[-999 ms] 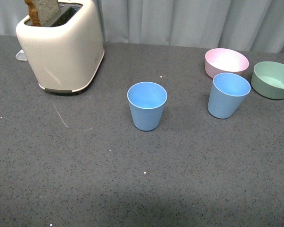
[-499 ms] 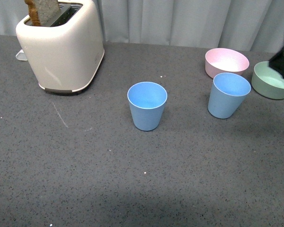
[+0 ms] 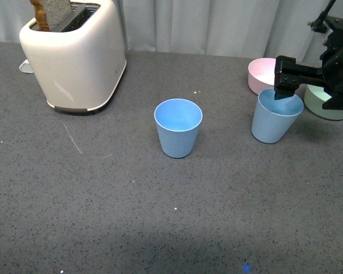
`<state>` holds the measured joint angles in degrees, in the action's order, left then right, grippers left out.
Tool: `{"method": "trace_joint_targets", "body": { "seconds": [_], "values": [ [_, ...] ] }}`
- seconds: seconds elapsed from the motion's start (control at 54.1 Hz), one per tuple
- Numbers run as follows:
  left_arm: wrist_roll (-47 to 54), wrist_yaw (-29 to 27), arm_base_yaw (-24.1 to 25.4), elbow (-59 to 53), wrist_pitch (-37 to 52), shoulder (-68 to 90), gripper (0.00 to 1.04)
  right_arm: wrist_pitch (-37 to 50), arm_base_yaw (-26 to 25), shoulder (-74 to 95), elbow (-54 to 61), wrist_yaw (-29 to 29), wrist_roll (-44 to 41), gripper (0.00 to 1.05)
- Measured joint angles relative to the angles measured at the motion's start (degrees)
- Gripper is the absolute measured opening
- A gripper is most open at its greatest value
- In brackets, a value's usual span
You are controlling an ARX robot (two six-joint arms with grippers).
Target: Stack blue cups with both arms
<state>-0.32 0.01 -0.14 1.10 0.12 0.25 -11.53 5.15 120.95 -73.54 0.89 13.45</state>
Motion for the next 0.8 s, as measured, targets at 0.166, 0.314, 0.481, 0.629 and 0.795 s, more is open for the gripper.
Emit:
{"method": "trace_joint_targets", "body": {
  "seconds": [0.166,0.314,0.481,0.629,0.795],
  "values": [
    [0.0,0.0,0.0,0.0,0.0,0.0,0.98,-2.4,0.2,2.8,-1.5,-0.8,0.6,0.69],
    [0.0,0.0,0.0,0.0,0.0,0.0,0.98,-3.0,0.2,3.4,-2.0,-0.6,1.4,0.49],
    [0.0,0.0,0.0,0.0,0.0,0.0,0.98,-3.0,0.2,3.4,-2.1,-0.2,1.9,0.26],
    [0.0,0.0,0.0,0.0,0.0,0.0,0.98,-2.9,-0.1,3.4,-2.1,0.8,2.0,0.06],
    [0.0,0.0,0.0,0.0,0.0,0.0,0.98,-2.6,-0.7,1.2,-0.9,4.3,2.6,0.01]
  ]
}}
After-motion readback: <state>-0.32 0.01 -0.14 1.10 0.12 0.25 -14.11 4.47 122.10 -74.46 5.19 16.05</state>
